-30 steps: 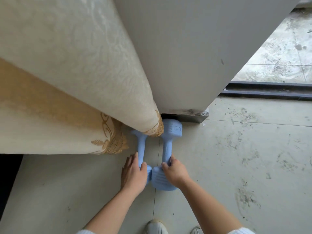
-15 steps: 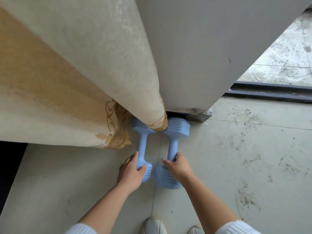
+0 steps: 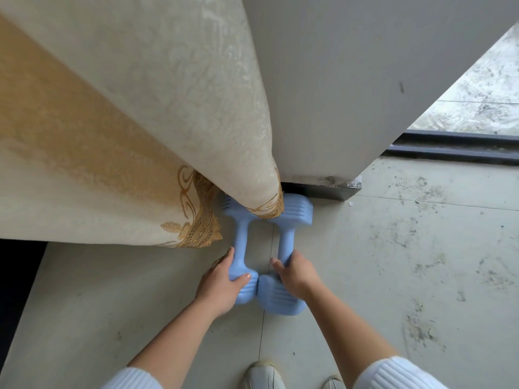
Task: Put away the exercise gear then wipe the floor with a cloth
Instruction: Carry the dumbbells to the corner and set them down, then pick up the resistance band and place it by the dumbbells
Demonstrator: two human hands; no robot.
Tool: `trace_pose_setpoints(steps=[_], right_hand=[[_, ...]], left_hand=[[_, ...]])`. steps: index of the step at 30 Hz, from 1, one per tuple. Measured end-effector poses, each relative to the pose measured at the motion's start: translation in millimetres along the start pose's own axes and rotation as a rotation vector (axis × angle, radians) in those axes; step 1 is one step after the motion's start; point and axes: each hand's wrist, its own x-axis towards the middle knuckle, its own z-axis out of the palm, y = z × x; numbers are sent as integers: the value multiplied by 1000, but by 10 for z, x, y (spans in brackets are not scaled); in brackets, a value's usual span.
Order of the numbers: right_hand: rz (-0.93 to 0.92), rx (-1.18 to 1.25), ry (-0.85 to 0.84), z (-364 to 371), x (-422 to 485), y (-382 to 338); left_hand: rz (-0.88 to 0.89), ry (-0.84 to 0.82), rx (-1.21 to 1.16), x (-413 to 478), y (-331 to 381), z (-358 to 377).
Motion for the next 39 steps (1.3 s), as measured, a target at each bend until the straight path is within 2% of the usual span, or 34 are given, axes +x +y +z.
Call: trace_pose_setpoints(steps=[5,8,12,17,23,27,33,39], right_hand=[[-40,-150,4,-58,-311,-23],[-111,-235,-18,-173,-768,-91],[-154,-223,-17,-463,-1562,-451],[-210,-253,-8,-1022,-2885,-1046],[-395,-373,2,-1591,-4408,-1431],[-529,-465,-48,-1759,-5299,-1259],[-759,-740,-193,-1813,-6583,-641],[-907,-974,-320,-1409,-7825,-59]], left_hand=[[-21,124,45,-257,92,-11],[-40,96,55,-646,205,-133],[-63,101,40,-1299,470,-469],[-66,195,-32,-2473,998,-1088],[-88,332,-117,-4103,1494,-1488],[-131,459,-249,-5223,1611,-1274],[-317,717,-473,-6890,1525,-405],[-443,962,-571,-8440,1126,197]])
